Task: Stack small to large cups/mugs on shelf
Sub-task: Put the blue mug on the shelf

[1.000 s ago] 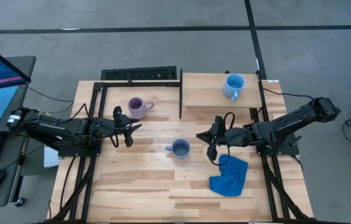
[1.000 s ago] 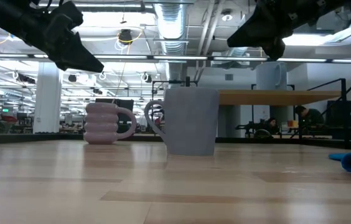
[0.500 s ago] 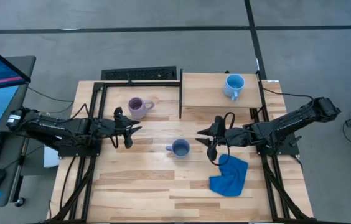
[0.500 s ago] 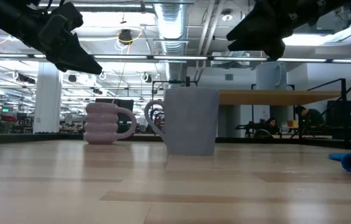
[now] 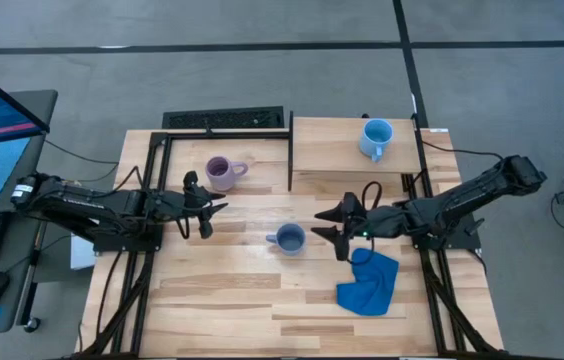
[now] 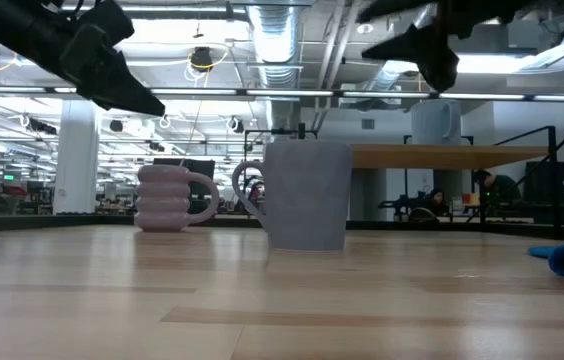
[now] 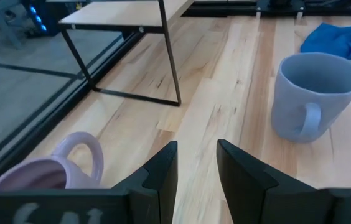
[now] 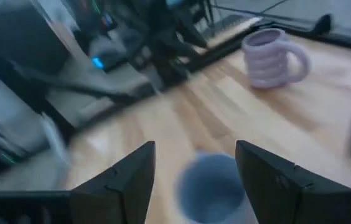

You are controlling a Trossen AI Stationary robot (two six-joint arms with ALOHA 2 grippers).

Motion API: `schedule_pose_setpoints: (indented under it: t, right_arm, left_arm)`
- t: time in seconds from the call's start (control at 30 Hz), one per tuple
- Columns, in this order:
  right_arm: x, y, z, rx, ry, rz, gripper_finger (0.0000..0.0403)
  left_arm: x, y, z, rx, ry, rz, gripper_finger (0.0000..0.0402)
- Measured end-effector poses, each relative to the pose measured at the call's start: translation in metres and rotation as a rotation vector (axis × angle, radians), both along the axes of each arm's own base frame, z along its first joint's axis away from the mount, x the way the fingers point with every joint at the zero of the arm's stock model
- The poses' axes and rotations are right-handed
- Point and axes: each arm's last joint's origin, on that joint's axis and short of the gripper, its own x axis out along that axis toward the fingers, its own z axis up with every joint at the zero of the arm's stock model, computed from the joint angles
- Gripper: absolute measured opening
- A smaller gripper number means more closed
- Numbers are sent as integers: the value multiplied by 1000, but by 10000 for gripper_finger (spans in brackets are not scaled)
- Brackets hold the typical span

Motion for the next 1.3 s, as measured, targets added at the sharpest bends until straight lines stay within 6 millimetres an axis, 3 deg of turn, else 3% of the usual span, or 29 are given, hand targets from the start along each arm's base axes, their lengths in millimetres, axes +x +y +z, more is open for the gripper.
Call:
schedule_pose_setpoints:
  t: [0.13,0.27,0.67,0.93,1.3]
  right_arm:
    - [2,3,12,125,-129,8,244]
    - [2,6,15,172,-119,11,244]
    - [19,11,36,216,159,-154,244]
    - [49,18,30,244,461,-245,244]
    - [95,7,4,351,737,-355,244]
  left_arm:
    - [0,0,1,3,-5,-2,103]
    - [0,0,1,0,-6,0,103]
    - [0,0,1,-17,-10,7,103]
    - [0,0,1,-17,-9,7,103]
    - [0,0,1,-32,-10,14,103]
